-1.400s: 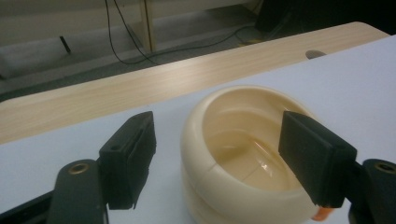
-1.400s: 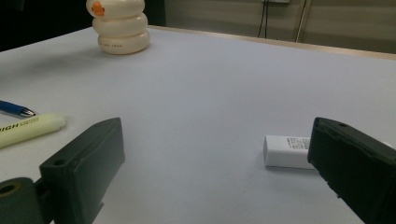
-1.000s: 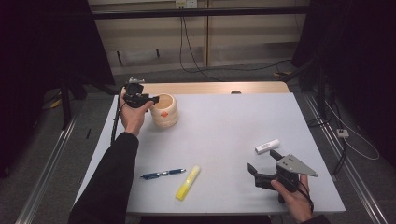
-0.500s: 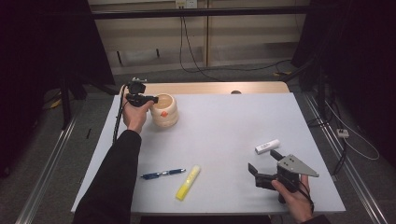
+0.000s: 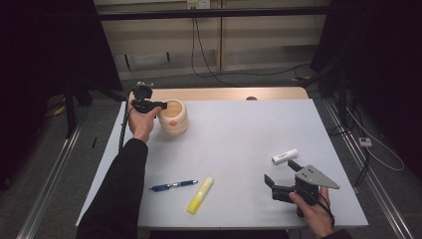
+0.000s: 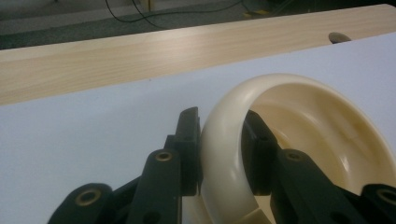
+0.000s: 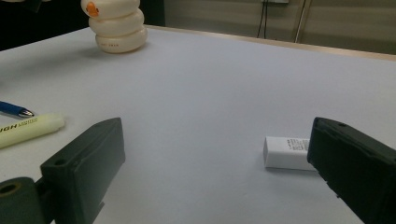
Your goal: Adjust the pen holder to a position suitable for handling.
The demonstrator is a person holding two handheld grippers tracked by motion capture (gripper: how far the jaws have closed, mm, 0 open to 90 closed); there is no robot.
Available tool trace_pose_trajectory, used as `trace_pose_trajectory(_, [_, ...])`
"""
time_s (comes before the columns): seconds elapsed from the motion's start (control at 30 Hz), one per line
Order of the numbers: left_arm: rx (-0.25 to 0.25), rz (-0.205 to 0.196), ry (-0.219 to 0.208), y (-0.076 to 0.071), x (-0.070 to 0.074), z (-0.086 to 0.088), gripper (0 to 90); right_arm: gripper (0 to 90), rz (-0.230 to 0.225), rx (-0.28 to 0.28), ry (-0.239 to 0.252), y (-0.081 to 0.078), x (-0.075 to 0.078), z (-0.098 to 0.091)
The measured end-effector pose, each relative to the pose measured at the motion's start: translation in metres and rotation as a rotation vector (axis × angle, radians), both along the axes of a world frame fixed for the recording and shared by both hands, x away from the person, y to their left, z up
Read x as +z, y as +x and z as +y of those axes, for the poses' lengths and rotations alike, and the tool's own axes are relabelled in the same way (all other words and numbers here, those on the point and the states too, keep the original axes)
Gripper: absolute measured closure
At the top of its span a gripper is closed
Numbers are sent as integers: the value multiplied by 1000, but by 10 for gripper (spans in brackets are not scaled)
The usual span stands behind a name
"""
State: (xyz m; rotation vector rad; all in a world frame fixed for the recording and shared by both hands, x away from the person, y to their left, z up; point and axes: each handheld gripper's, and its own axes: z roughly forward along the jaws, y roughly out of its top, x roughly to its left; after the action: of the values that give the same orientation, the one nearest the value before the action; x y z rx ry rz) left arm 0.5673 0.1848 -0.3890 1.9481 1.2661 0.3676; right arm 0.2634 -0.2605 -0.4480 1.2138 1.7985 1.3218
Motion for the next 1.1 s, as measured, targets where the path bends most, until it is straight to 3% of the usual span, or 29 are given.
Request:
trace_pose_trajectory(0.5, [-58,-32,-37,-16,20,-5,719,36,1,1,-4,0,0,1])
trace_pose_trajectory(1.1, [-145,-58,-58,-39,36,-30,722,37,1,2,-10,-1,0,2])
